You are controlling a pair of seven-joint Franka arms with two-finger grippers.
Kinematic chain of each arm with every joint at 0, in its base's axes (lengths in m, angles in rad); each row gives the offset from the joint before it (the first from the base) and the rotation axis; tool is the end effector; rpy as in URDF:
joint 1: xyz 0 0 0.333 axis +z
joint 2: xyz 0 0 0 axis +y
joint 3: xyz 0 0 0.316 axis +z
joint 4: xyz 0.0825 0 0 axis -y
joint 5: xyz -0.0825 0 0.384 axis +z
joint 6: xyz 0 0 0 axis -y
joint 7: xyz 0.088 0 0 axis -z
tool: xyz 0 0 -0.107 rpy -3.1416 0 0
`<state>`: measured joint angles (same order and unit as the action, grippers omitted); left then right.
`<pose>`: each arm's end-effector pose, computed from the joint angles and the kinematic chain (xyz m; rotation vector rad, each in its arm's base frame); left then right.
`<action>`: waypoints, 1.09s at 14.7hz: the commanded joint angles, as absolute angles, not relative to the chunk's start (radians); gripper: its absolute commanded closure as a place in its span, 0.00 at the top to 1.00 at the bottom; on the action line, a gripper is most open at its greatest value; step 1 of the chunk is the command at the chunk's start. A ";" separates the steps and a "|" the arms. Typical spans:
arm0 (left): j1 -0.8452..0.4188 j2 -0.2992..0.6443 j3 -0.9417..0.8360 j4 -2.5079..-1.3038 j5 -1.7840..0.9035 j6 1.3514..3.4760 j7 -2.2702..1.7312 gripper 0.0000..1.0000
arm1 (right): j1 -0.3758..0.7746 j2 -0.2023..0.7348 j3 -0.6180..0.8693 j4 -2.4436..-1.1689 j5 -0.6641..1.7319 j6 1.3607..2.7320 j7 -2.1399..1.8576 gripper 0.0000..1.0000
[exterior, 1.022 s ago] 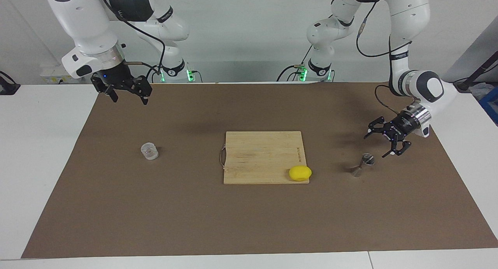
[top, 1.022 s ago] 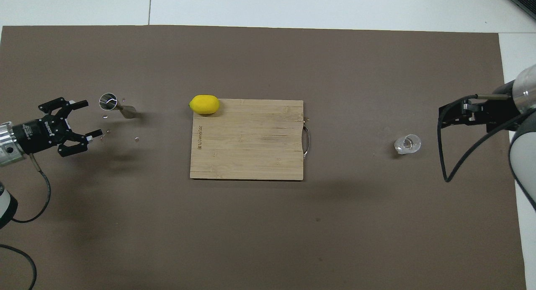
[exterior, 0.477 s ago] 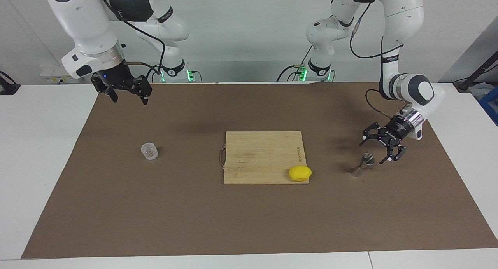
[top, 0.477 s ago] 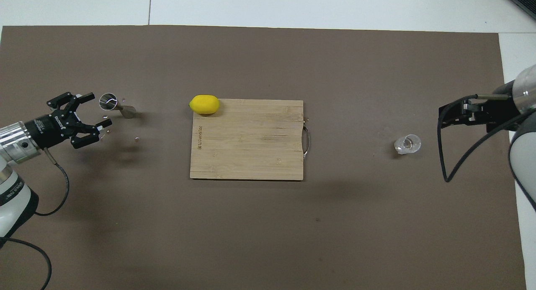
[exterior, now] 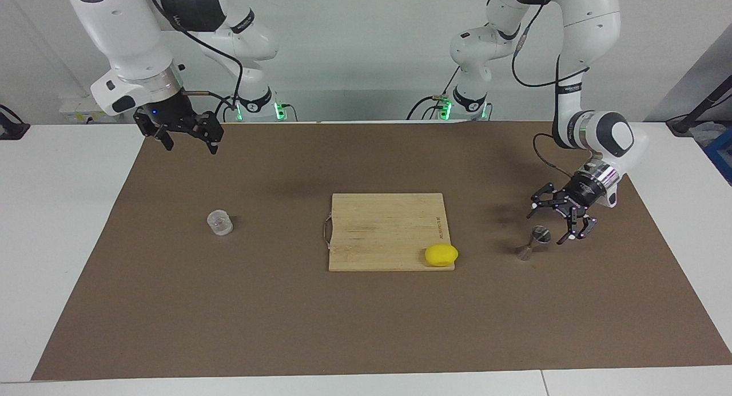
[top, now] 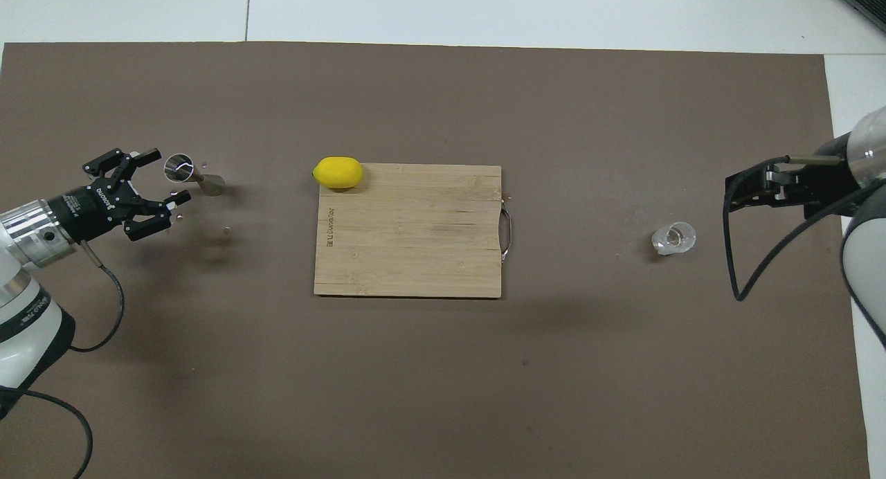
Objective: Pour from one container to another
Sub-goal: 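Move the left gripper onto the dark metal cup and close it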
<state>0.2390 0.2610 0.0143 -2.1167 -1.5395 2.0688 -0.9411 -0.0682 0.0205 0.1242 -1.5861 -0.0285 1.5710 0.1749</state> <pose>0.5688 0.0934 0.3027 0.8531 1.8256 -0.7053 0.5591 0.0276 0.6060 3.1059 -0.1840 -0.0501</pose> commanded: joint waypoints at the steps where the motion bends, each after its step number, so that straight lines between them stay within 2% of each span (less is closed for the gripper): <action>1: 0.212 0.261 0.021 -2.129 -1.572 2.105 -0.950 1.00 | -0.080 0.003 0.129 -1.606 -0.021 1.574 0.158 1.00; 10: 0.219 0.259 0.023 -2.137 -1.572 2.112 -0.956 0.83 | -0.080 0.003 0.129 -1.606 -0.021 1.574 0.156 1.00; 11: 0.219 0.259 0.023 -2.135 -1.572 2.112 -0.956 0.73 | -0.080 0.003 0.129 -1.606 -0.021 1.574 0.158 1.00; 12: 0.219 0.259 0.023 -2.137 -1.572 2.112 -0.956 0.58 | -0.080 0.003 0.129 -1.606 -0.021 1.574 0.158 1.00; 13: 0.219 0.258 0.023 -2.137 -1.572 2.112 -0.956 0.32 | -0.080 0.003 0.129 -1.606 -0.021 1.574 0.158 1.00; 14: 0.221 0.258 0.023 -2.137 -1.572 2.111 -0.957 0.00 | -0.080 0.003 0.129 -1.606 -0.023 1.574 0.158 1.00; 16: 0.222 0.258 0.023 -2.137 -1.572 2.109 -0.986 0.00 | -0.080 0.003 0.129 -1.606 -0.021 1.574 0.158 1.00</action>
